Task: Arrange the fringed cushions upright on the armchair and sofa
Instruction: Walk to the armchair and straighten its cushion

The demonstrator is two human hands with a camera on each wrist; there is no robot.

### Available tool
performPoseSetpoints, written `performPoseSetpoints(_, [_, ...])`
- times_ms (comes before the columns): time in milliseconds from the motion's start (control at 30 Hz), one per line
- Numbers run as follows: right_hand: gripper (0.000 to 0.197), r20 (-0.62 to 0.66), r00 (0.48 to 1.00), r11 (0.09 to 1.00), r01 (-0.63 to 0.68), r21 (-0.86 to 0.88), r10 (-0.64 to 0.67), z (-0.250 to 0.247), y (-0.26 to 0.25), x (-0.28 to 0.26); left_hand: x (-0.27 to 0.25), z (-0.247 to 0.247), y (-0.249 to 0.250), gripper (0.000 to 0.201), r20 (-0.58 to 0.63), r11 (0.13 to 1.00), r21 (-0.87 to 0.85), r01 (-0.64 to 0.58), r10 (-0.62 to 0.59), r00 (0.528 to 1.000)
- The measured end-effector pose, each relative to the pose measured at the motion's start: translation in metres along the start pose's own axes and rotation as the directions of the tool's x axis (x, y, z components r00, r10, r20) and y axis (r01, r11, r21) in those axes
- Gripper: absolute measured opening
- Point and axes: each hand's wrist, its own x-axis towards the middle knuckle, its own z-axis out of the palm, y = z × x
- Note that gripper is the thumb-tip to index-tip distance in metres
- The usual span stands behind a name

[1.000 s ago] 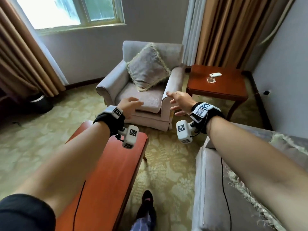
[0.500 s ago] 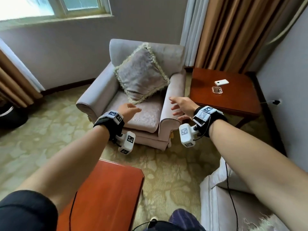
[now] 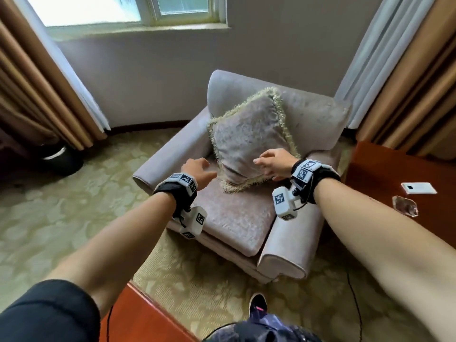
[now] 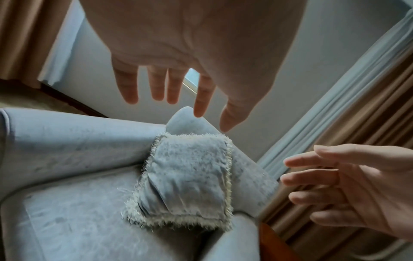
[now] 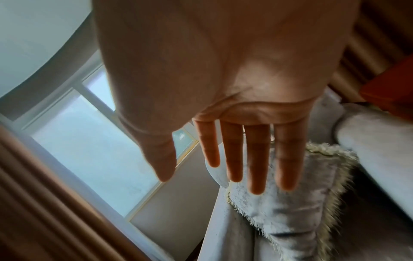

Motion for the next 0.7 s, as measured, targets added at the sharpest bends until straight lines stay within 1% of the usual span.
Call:
performPoseSetpoints(33, [0.030, 0.000, 1.000, 1.000, 0.003, -0.005, -0.003, -0.008, -0.007, 0.024, 0.020, -0.004, 0.000, 0.055, -0.014, 0.999, 0.024, 0.030, -0.030, 0.999])
performPoseSetpoints(67, [0.039, -0.006, 1.000, 1.000, 0.007, -0.022, -0.007, -0.016, -0.012, 0.046, 0.035, -0.009, 0.002, 0.055, -0.018, 0.998, 0.031, 0.050, -0.049, 0.999])
performPoseSetpoints(133, [0.062, -0.028, 1.000, 0.996, 0.012, -0.083, -0.015, -0.030, -0.020, 0.086, 0.061, -0.018, 0.006, 0.043, 0.017, 0.998, 0.012, 0.061, -0.061, 0.998])
performPoseSetpoints(200, [0.070, -0.042, 0.999, 0.991, 0.020, -0.133, -0.026, -0.040, -0.026, 0.120, 0.090, -0.025, 0.006, 0.034, 0.043, 0.998, -0.010, 0.068, -0.068, 0.997])
performPoseSetpoints(300, [0.069, -0.030, 1.000, 0.985, 0.002, -0.172, -0.007, -0.047, -0.030, 0.169, 0.137, -0.028, 0.005, 0.036, 0.058, 0.992, -0.088, 0.094, -0.089, 0.994])
performPoseSetpoints(433, [0.064, -0.019, 1.000, 0.979, -0.028, -0.201, 0.024, -0.052, -0.040, 0.224, 0.209, -0.032, 0.008, 0.042, 0.080, 0.990, -0.126, 0.064, -0.055, 0.995])
performPoseSetpoints(500, [0.067, -0.076, 0.997, 0.967, -0.040, -0.252, 0.022, -0.053, -0.046, 0.255, 0.249, -0.035, 0.010, 0.045, 0.094, 0.985, -0.159, 0.064, -0.049, 0.994])
performPoseSetpoints(567, [0.069, -0.171, 0.985, 0.951, -0.065, -0.301, 0.014, -0.056, -0.051, 0.286, 0.293, -0.038, 0.010, 0.046, 0.110, 0.974, -0.216, 0.066, -0.043, 0.993])
performPoseSetpoints(633, [0.067, -0.261, 0.964, 0.953, -0.127, -0.274, 0.053, -0.060, -0.059, 0.314, 0.338, -0.046, 0.012, 0.047, 0.141, 0.966, -0.251, 0.067, -0.032, 0.989])
performPoseSetpoints(700, [0.066, -0.301, 0.946, 0.954, -0.197, -0.226, 0.124, -0.062, -0.066, 0.340, 0.381, -0.051, 0.015, 0.048, 0.178, 0.949, -0.302, 0.087, -0.033, 0.983])
